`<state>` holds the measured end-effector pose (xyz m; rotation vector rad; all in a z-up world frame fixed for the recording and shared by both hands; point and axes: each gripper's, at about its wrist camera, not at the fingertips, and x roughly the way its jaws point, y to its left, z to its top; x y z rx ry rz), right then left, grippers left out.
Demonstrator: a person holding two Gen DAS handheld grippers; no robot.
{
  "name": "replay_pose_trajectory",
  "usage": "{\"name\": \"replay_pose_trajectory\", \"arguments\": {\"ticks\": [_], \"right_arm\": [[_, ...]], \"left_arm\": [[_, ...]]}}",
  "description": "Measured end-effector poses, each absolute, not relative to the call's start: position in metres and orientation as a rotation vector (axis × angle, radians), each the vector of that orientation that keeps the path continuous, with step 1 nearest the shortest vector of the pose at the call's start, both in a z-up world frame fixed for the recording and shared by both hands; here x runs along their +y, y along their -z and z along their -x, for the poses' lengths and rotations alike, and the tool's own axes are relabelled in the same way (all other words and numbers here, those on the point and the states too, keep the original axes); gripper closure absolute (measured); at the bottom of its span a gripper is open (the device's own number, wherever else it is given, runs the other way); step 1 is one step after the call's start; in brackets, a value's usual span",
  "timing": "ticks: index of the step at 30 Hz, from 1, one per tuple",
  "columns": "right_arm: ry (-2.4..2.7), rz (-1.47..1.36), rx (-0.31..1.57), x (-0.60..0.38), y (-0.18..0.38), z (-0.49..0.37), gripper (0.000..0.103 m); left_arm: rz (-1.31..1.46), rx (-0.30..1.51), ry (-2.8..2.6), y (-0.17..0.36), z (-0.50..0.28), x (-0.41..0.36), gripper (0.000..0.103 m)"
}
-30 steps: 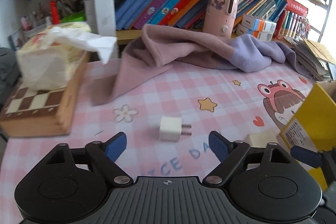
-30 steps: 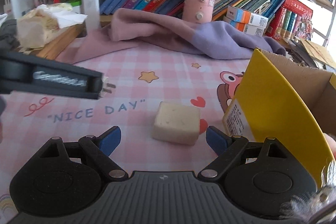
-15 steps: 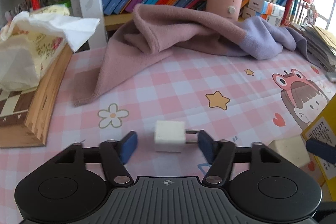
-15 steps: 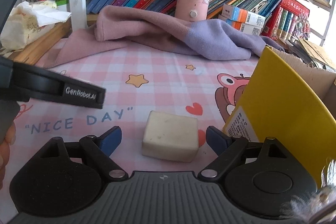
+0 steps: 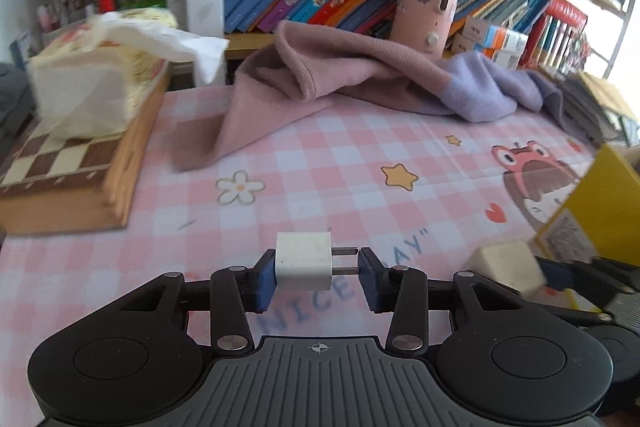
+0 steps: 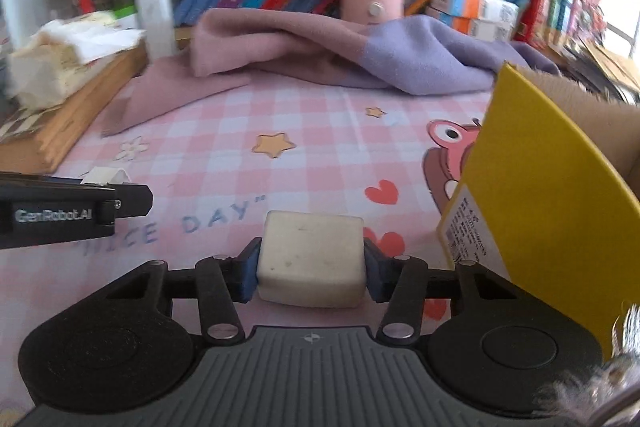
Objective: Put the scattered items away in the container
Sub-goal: 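Lift and carry the charger plug and white block toward the yellow box with both tools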
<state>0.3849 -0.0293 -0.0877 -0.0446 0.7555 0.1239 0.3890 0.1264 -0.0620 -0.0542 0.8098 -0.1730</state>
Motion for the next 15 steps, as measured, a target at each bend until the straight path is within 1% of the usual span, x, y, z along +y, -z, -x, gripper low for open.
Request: {"name": "replay_pose_trajectory", "arguments": {"ticks": [7,15], "right_arm": [[-0.295,0.113,0.698,-0.020,0.057,-0.337,0.056],[-0.423,0.232,0.622,-0.033,0.029,-0.278,0.056]], "left_arm": [[0.130,0.805,0.153,0.048,-0.328,0.140,0.062],[0.250,0.791,0.109,0.026,-0.259,0.155,0.062]]}}
